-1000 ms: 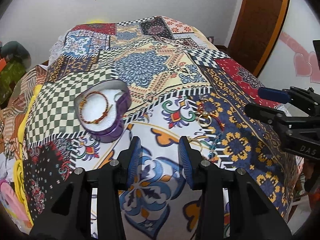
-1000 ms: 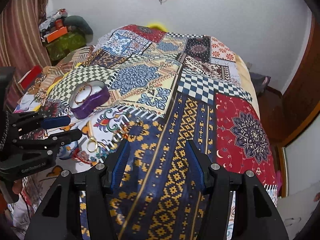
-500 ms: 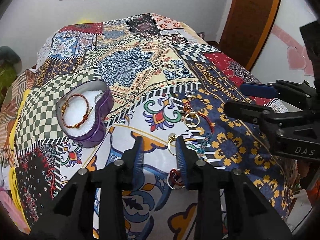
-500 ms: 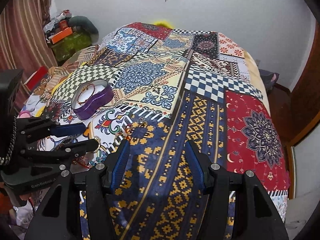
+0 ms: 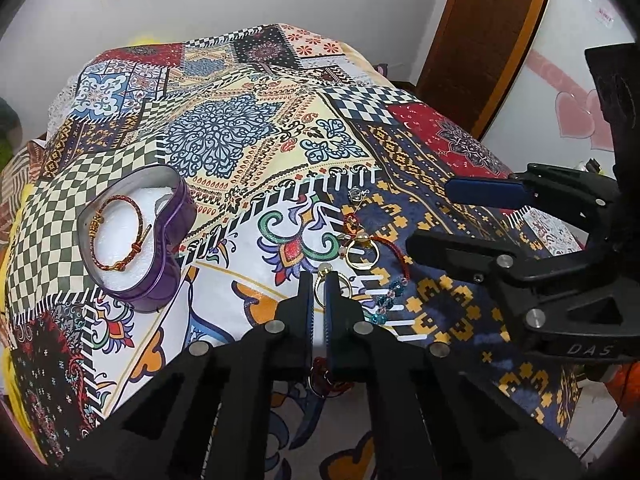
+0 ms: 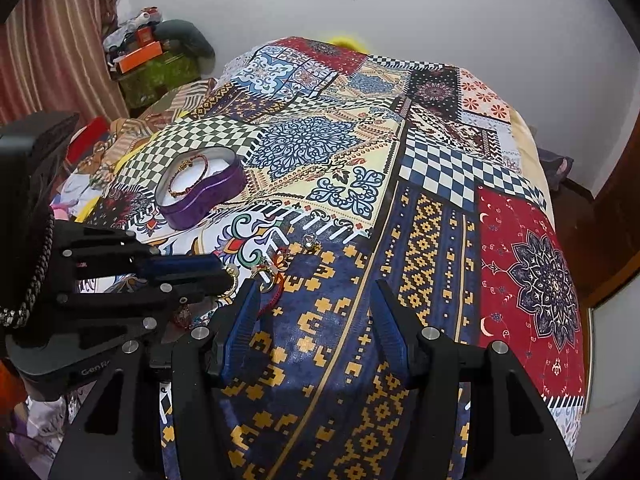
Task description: Organize jewelry
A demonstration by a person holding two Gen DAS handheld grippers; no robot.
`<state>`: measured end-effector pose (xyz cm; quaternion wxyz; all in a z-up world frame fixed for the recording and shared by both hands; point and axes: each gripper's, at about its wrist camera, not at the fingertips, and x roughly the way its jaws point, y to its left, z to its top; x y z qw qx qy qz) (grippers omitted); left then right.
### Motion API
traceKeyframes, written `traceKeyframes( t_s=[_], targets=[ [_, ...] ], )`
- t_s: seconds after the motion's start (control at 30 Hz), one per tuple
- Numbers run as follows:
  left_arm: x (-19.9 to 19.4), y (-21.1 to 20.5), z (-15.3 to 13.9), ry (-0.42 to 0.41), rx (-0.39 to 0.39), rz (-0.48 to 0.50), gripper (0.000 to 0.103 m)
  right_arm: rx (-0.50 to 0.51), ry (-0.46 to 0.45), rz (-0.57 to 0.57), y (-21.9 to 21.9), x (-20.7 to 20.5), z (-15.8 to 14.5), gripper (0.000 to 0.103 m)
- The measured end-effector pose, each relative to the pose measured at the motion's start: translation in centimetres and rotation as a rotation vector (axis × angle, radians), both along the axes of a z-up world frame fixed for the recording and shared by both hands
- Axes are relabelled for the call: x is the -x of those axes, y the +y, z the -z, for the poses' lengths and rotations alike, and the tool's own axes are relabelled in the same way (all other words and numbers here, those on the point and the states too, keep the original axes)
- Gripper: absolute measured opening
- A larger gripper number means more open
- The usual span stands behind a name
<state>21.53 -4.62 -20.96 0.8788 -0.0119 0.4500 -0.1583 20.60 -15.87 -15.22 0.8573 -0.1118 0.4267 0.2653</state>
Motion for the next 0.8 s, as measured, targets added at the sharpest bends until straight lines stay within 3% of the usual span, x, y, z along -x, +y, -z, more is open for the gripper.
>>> traceKeyframes(
  t_s=[0.37, 0.7, 0.8],
  targets=[
    [1.2, 2.8, -1.1, -0.031, 0.031, -0.086, 0.003, 0.03, 0.029, -0.086, 2.6, -0.7, 0.3, 0.038],
    [1.6, 4.3, -1.1, -0.043, 0.041, -0.116, 0.003, 0.099, 0.031, -0.151, 4.6, -0.6, 1.7, 0.038],
    [1.6, 4.4, -1.1, -0.044, 0.049, -0.122, 0.003, 0.093, 0.042, -0.154, 4.5, -0.8, 1.8, 0.024]
  ],
)
